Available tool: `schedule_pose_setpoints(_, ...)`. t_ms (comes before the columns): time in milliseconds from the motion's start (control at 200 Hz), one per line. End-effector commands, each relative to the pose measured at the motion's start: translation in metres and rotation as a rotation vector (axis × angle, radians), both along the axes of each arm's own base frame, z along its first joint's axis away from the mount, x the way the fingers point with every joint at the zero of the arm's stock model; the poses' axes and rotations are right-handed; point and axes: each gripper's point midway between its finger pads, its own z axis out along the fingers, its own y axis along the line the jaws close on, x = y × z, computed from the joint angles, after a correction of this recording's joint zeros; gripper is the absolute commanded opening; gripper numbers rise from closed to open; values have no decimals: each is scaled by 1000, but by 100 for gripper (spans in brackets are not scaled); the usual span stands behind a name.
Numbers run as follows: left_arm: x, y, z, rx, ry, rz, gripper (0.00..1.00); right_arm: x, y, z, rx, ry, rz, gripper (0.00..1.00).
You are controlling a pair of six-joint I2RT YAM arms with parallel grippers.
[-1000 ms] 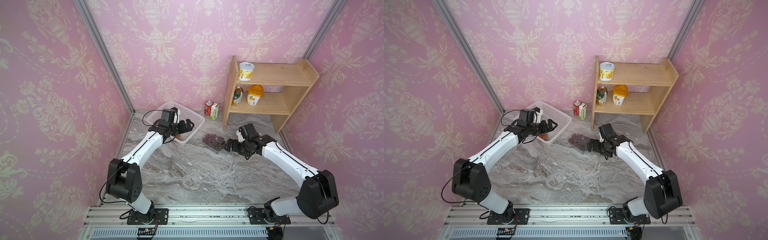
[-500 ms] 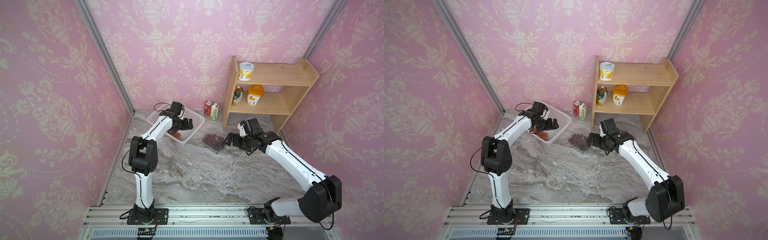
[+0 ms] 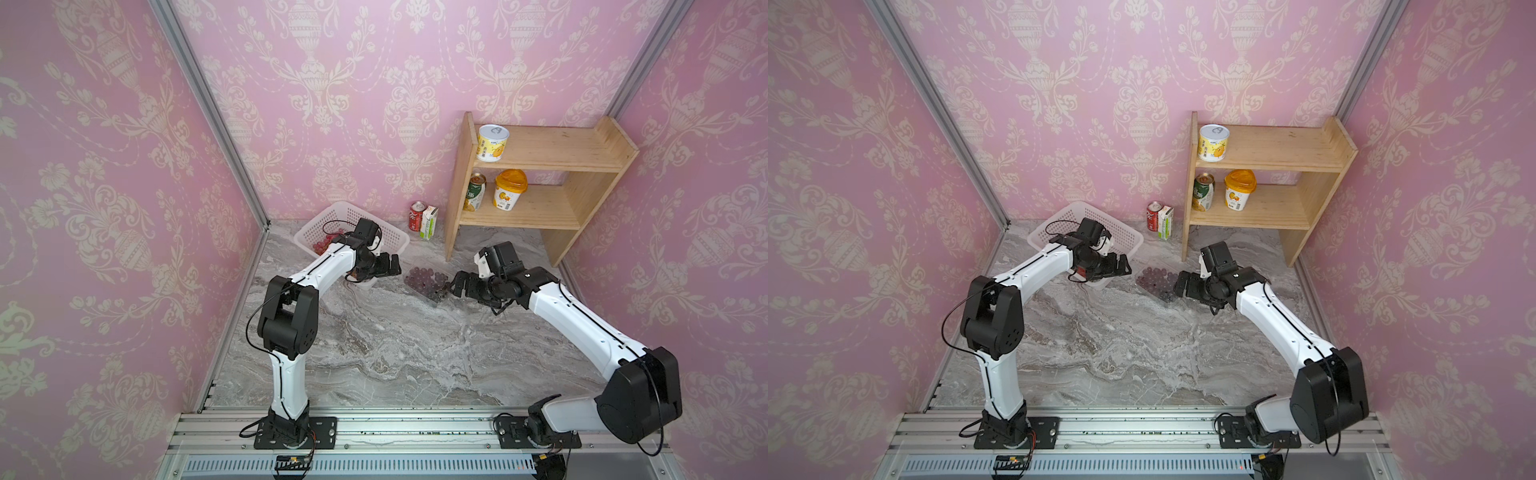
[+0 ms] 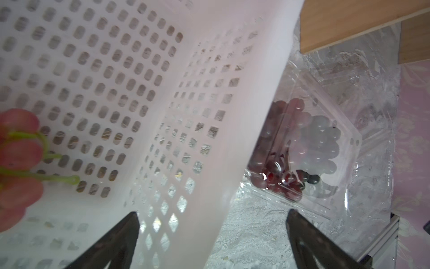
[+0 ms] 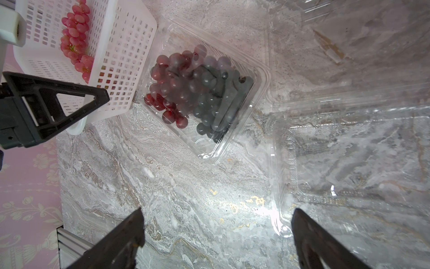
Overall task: Pack grapes into containers
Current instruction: Adjust the basket at the center of the board.
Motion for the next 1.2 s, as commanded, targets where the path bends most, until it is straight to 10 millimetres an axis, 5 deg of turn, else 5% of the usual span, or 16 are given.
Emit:
schedule_pose_setpoints(0,1,-27,20,-126,-11,5,99,-1,-4,-10,-2,12,4,100)
schedule_pose_setpoints(410,21,-88,74,-450,-45,49,99,-1,-21,-13,-25,16,-26,100)
schedule_pose_setpoints(570,31,-15,73,-167,-143,100,99,-1,-12,1,-58,-24,31,100)
schedule_pose_setpoints(740,66,74,70,61,-176,207,99,3,26,17,-13,-78,139,100)
schedule_pose_setpoints(760,69,80,68,87,-176,214,99,9,34,31,0,-110,154,100)
schedule_pose_setpoints(1001,102,120,55,306,-130,174,99,18,120,53,-21,-154,375,100)
schedule_pose_setpoints(1191,96,132,37,344,-64,158,99,31,160,55,34,-146,428,100)
